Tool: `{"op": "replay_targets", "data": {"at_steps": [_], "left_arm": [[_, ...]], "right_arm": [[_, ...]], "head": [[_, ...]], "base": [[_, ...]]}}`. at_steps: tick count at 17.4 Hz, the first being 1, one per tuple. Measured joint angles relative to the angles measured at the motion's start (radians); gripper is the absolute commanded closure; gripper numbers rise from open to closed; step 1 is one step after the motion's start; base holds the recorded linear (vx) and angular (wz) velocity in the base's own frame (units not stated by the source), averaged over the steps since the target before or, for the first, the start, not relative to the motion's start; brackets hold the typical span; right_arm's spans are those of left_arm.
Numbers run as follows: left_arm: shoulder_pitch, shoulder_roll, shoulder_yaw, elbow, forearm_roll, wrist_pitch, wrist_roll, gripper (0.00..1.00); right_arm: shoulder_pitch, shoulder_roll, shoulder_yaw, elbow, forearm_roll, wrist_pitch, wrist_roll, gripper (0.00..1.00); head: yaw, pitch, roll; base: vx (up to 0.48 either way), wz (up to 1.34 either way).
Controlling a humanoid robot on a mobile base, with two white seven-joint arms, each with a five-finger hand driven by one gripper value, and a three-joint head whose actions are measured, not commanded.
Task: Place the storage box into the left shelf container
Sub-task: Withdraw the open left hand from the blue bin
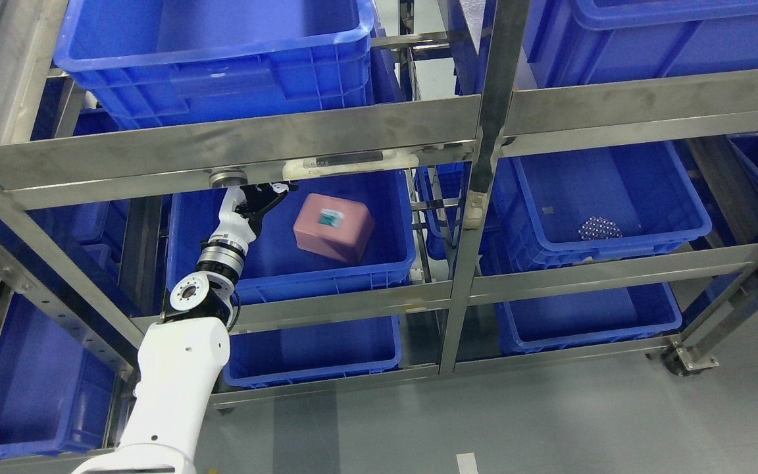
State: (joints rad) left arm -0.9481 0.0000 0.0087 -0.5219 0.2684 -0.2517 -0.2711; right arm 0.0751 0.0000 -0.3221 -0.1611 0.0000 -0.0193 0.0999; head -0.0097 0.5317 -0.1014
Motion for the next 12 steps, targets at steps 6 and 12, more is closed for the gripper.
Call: {"op": "replay_targets", "data": {"at_steps": [6,12], "left_arm": [[-0.001,0.000,-0.016,0.047,0.001,0.000,-0.065,0.01],[0.135,0.000,-0.035,-0.067,0.003,-0.014,0.021,0.00]], "right_arm": [[0.000,0.000,0.000,0.000,0.000,0.000,0.000,0.00],[0.000,0.000,0.000,0.000,0.000,0.000,0.000,0.00]], "head": [[0.0000,0.000,0.000],[0.0000,0.000,0.000]], "base": [[0.038,0.00],[-0.008,0.00]]}}
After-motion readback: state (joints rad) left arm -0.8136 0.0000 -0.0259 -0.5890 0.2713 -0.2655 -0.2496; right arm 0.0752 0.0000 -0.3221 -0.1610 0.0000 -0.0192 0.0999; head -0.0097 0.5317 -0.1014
